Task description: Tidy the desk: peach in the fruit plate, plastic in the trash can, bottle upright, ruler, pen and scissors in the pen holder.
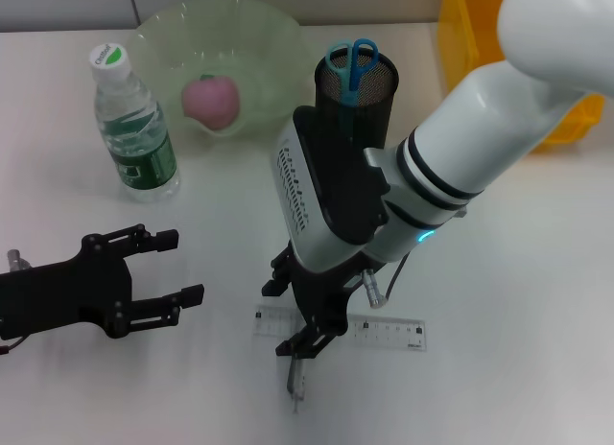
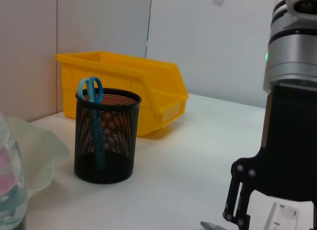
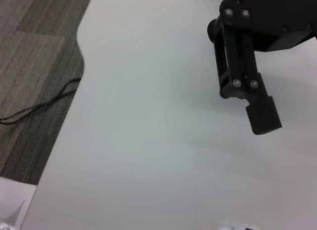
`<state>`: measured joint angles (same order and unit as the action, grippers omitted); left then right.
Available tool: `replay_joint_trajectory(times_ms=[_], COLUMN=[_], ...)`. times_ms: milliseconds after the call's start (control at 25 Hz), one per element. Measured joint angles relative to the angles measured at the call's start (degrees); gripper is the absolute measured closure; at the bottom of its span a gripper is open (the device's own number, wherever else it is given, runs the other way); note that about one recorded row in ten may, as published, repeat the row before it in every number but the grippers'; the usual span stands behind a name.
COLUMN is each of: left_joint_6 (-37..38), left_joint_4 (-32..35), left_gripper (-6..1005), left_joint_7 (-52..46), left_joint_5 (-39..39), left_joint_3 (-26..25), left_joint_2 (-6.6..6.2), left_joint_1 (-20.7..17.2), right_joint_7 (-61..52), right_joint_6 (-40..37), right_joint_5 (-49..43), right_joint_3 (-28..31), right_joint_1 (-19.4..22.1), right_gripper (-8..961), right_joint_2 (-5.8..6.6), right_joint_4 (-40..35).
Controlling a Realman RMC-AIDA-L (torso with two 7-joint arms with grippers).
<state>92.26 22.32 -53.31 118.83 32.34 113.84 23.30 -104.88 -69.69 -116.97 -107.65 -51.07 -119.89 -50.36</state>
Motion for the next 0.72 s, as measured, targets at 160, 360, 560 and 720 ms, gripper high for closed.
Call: replay_joint_trajectory(times_ms=[160, 360, 560, 720], left_joint_6=[0.02, 0.10, 0.19, 0.32], left_joint_4=[0.00, 0.00, 0.00, 0.00], left_gripper=[201, 201, 201, 201], left_joint_7=[-0.09, -0.12, -0.12, -0.12], left_joint_5=[0.00, 0.00, 0.00, -0.02], left_joint_3=[0.00, 0.00, 0.00, 0.00], left_joint_2=[0.12, 0.22, 0.31, 0.33], left_joint_1=[-0.13, -0.32, -0.50, -0.54], right_joint_7=[-0.58, -1.15, -1.22, -1.33], right_joint_6=[1.25, 3.09, 4.05, 4.16], right_joint_5=[0.22, 0.26, 0.26, 0.26], right_joint_3=[-1.95, -3.83, -4.46, -5.03], right_joint_1=[0.14, 0.22, 0.21, 0.20], right_gripper=[261, 272, 284, 293], right_joint_2=[0.00, 0.00, 0.01, 0.01], right_joint_4=[-0.58, -0.73, -0.73, -0.69])
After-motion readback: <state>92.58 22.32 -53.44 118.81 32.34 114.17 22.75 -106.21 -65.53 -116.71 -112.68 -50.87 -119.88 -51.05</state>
